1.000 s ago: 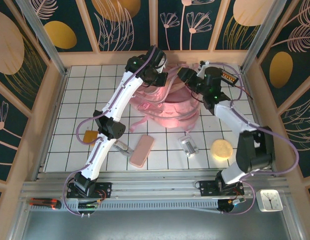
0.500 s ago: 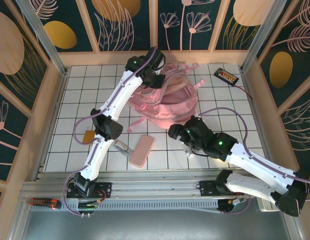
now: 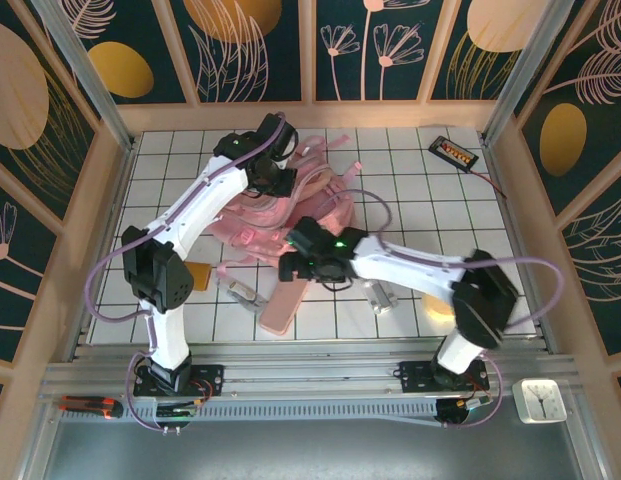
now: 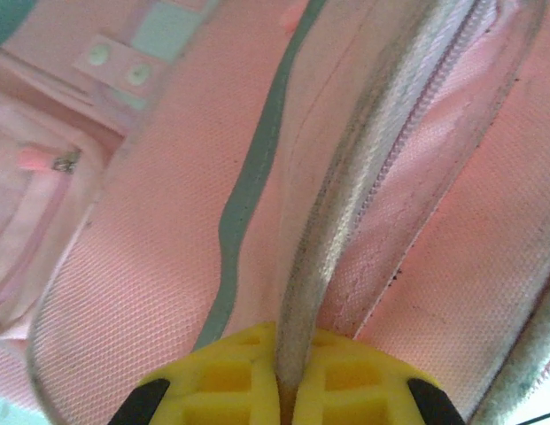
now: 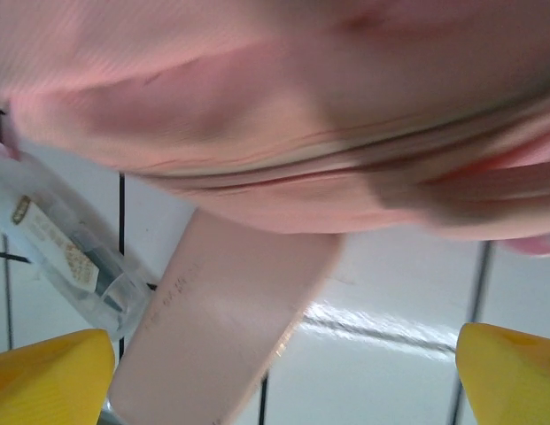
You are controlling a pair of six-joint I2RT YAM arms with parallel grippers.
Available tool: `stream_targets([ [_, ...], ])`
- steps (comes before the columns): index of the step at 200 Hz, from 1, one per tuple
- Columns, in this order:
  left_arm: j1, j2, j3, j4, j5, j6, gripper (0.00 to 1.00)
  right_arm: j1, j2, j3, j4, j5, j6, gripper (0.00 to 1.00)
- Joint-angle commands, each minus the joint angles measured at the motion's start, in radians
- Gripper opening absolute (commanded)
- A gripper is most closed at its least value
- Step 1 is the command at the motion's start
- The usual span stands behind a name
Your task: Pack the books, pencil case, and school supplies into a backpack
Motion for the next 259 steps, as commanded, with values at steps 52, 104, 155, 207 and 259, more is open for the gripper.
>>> stream_targets([
  [52, 0.004, 0.025, -0.061, 0.23, 0.069, 0.009, 0.0, 0.063, 0.257, 0.186, -0.185, -0.078, 0.015, 0.99],
  [104, 0.005, 0.004, -0.141, 0.254, 0.079, 0.03, 0.0, 0.054, 0.313, 0.249, -0.161, -0.052, 0.055, 0.99],
  [155, 0.004, 0.004, -0.157, 0.252, 0.091, 0.056, 0.0, 0.031, 0.369, 0.226, -0.108, -0.086, 0.111, 0.99],
  [207, 0.005, -0.01, -0.178, 0.265, 0.104, 0.069, 0.0, 0.028, 0.332, 0.149, -0.15, -0.016, 0.178, 0.99],
  [259, 0.005, -0.018, -0.18, 0.286, 0.114, 0.067, 0.0, -0.014, 0.24, 0.08, -0.131, 0.013, 0.189, 0.69],
])
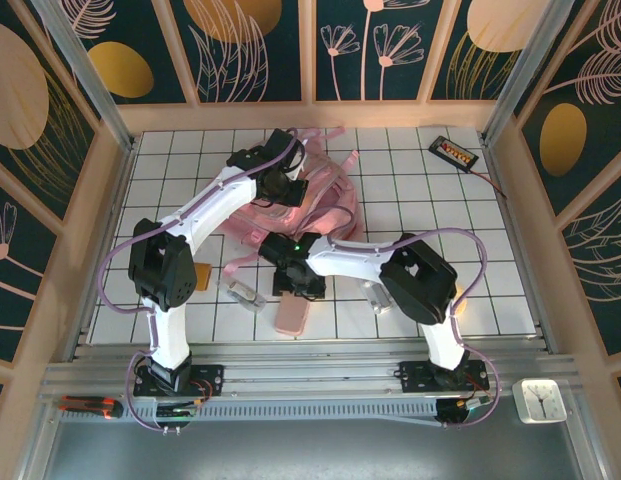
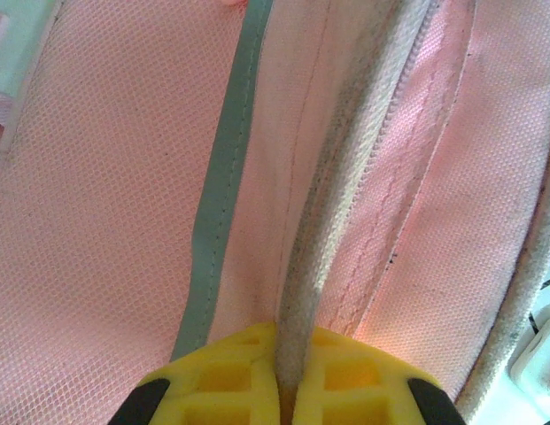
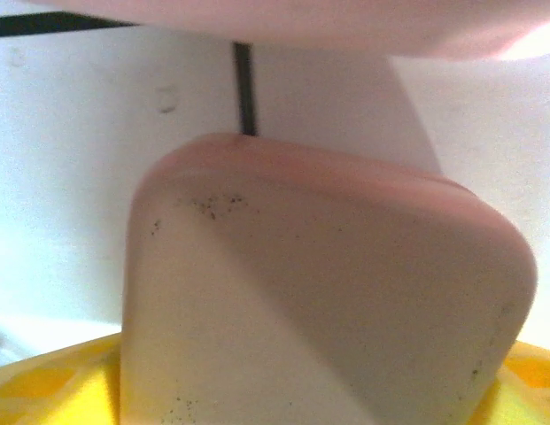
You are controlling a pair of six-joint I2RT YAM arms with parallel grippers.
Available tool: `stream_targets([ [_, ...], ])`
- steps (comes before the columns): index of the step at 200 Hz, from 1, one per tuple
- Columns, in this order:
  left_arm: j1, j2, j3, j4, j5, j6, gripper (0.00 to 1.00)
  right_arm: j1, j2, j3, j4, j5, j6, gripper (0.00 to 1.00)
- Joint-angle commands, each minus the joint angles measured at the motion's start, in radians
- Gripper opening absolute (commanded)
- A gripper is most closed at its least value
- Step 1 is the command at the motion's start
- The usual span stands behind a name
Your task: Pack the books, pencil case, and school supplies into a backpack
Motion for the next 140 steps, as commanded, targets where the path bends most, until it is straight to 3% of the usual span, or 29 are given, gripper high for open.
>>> stream_targets([
  [1, 0.01, -0.036, -0.009, 0.056, -0.003, 0.021, 0.0, -0.034, -0.056, -0.046, -0.045, 0.055, 0.024, 0.69],
  [38, 0.009, -0.019, 0.033, 0.045, 0.008, 0.027, 0.0, -0.041, -0.158, -0.082, -0.072, 0.044, 0.01, 0.68],
  [76, 0.009, 0.009, 0.111, 0.032, 0.04, 0.022, 0.0, -0.077, -0.449, -0.156, -0.11, 0.007, 0.063, 0.68],
  [94, 0.01, 0.017, 0.142, 0.033, 0.058, 0.015, 0.0, -0.185, -0.587, -0.196, -0.073, -0.067, 0.08, 0.67],
  [111, 0.009, 0.026, 0.167, 0.033, 0.079, 0.013, 0.0, -0.358, -0.67, -0.223, 0.024, -0.153, 0.061, 0.67],
  [140, 0.009, 0.025, 0.187, 0.035, 0.088, 0.013, 0.0, -0.612, -0.624, -0.168, 0.131, -0.258, -0.01, 0.66],
])
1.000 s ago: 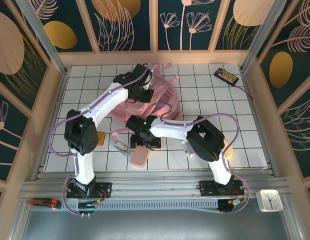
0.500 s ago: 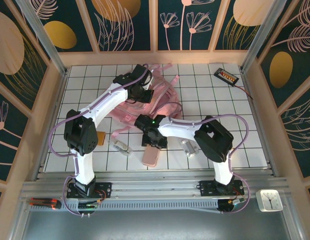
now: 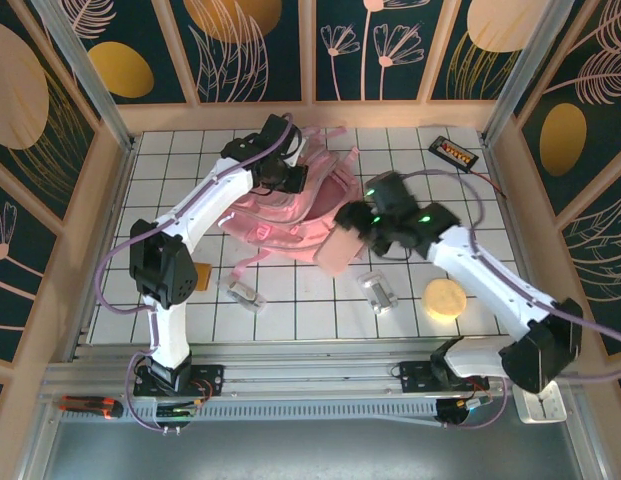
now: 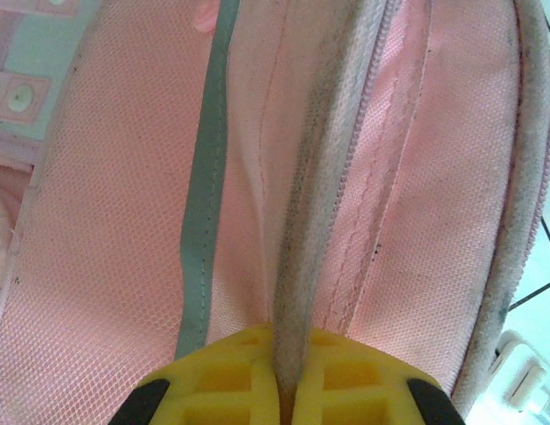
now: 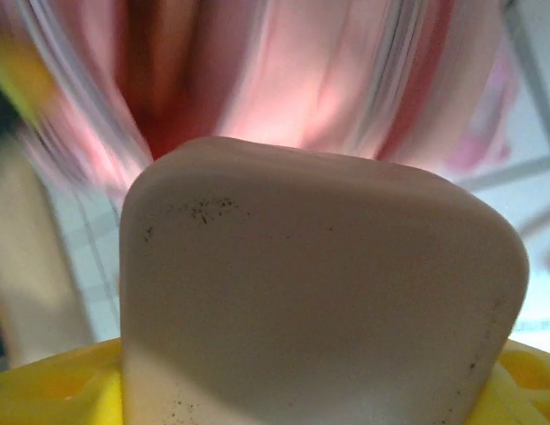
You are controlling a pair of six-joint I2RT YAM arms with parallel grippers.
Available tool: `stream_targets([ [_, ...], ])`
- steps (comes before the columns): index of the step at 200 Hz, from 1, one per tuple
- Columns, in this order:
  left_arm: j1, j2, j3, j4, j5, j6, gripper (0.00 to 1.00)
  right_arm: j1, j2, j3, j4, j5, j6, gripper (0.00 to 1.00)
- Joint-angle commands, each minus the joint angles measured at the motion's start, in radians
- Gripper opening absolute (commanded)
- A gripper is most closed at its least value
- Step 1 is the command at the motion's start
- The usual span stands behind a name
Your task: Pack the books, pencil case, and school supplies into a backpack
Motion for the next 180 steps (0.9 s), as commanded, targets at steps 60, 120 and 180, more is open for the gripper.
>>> stream_targets([
  [60, -0.003, -0.008, 0.044, 0.121, 0.106, -0.009, 0.0, -0.309, 0.42, 0.273, 0.174, -0.057, -0.071, 0.66],
  [120, -0.006, 0.025, 0.051, 0.188, 0.151, -0.028, 0.0, -0.237, 0.724, 0.605, 0.121, -0.071, -0.057, 0.65],
  [180, -0.005, 0.0, -0.027, 0.272, 0.126, -0.023, 0.0, -0.102, 0.811, 0.625, 0.17, -0.2, 0.018, 0.7],
])
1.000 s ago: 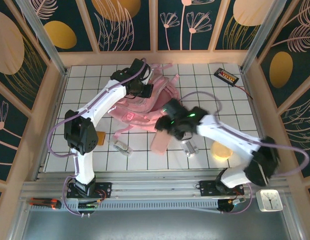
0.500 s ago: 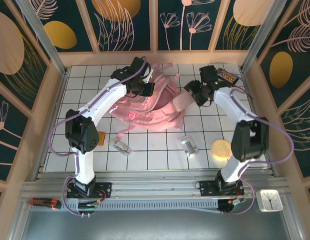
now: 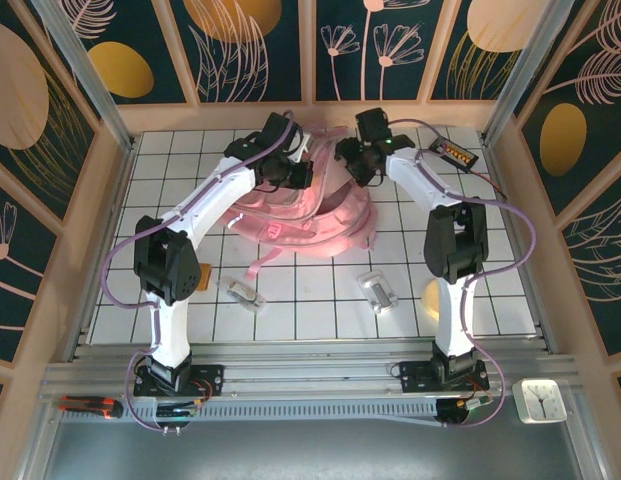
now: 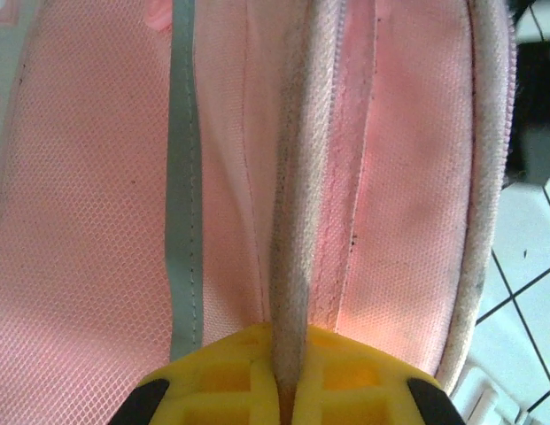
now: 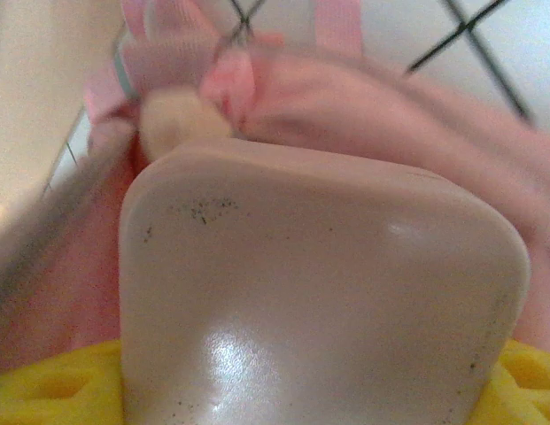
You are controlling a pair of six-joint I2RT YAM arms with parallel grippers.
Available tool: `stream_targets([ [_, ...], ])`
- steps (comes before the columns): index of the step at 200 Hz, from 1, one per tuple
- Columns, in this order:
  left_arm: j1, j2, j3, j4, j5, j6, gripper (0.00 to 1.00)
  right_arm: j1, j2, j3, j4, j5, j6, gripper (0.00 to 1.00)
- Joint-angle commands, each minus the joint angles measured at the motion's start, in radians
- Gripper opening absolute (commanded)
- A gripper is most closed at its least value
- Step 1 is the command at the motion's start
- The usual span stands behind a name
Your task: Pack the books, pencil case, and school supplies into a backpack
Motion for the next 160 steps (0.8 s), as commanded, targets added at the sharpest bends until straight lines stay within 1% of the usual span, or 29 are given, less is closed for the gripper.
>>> stream_targets([
  [1, -0.013, -0.034, -0.032, 0.168, 0.041, 0.013, 0.0, 0.066, 0.0, -0.044, 0.073, -0.137, 0.055, 0.71],
  [11, -0.011, -0.04, -0.054, 0.177, 0.038, 0.018, 0.0, 0.072, -0.017, -0.088, 0.122, -0.189, 0.07, 0.77],
  [21, -0.012, -0.046, -0.072, 0.178, 0.036, 0.026, 0.0, 0.075, -0.037, -0.122, 0.142, -0.222, 0.065, 0.88],
  [27, -0.01, -0.051, -0.084, 0.179, 0.036, 0.029, 0.0, 0.074, -0.053, -0.141, 0.142, -0.232, 0.053, 0.98],
  [30, -0.009, -0.053, -0.09, 0.182, 0.036, 0.031, 0.0, 0.074, -0.064, -0.149, 0.142, -0.235, 0.046, 0.99],
  [64, -0.006, -0.083, -0.181, 0.213, 0.037, 0.042, 0.0, 0.037, -0.189, -0.242, 0.099, -0.238, -0.019, 0.99],
  [112, 0.009, -0.109, -0.267, 0.249, 0.052, 0.031, 0.0, -0.047, -0.33, -0.276, 0.04, -0.248, -0.075, 0.99],
  [136, 0.013, -0.112, -0.274, 0.248, 0.056, 0.032, 0.0, -0.111, -0.332, -0.259, -0.033, -0.237, -0.142, 0.99],
  [160, 0.014, -0.111, -0.272, 0.242, 0.065, 0.035, 0.0, -0.16, -0.25, -0.195, -0.124, -0.219, -0.265, 0.99],
])
